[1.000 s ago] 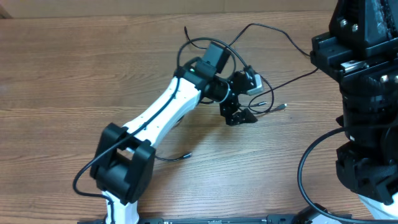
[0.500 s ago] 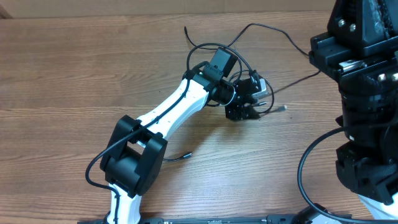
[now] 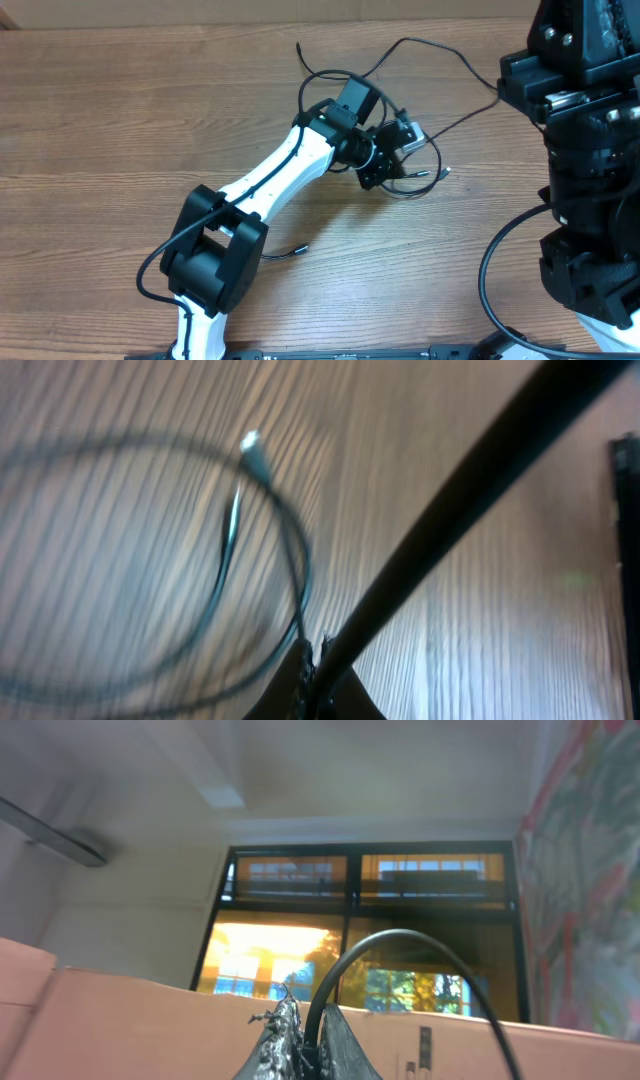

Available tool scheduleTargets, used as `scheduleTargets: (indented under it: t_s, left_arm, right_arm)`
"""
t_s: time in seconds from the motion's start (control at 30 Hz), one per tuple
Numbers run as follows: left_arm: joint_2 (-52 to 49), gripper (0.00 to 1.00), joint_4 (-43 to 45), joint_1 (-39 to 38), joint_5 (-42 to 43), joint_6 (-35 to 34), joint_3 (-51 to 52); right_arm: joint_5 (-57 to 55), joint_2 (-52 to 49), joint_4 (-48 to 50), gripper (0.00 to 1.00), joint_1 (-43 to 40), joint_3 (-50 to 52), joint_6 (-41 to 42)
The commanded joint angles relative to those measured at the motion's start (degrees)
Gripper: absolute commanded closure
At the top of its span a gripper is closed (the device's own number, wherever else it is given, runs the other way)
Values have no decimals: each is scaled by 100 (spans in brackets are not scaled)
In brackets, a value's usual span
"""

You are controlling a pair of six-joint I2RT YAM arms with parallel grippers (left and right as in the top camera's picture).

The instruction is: Untangle cables

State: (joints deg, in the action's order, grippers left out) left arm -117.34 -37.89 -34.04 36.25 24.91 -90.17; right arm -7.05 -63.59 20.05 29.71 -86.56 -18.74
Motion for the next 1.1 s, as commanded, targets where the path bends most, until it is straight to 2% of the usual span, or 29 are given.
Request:
scheduleTargets:
  t_s: [0.0, 0.1, 0.23, 0.47, 0.67, 0.73, 1.07]
  left_arm:
    - [267, 96, -450, 214, -767, -391, -74]
    - [610, 96, -1097, 315, -1541, -396, -74]
    - [1235, 96, -1799, 343, -3246, -660, -74]
    - [2671, 96, -2365, 343, -4719, -675, -74]
    - [3895, 96, -1801, 350, -5617, -673, -74]
    - [4133, 96, -1504, 393, -5670, -651, -74]
    - [4124, 96, -1429, 920, -5877, -435, -74]
  right_arm:
    - [-243, 46, -68, 96, 11, -131, -280]
    - [-376, 46, -164, 96, 11, -131, -387]
    - [-542, 46, -387, 96, 11, -131, -402]
    - [-538, 39, -564, 96, -94, -131, -398]
    - [-540, 42, -791, 96, -210, -131, -396]
    - [-562, 42, -951, 96, -256, -131, -400]
    - [-1834, 42, -2277, 96, -999, -131, -400]
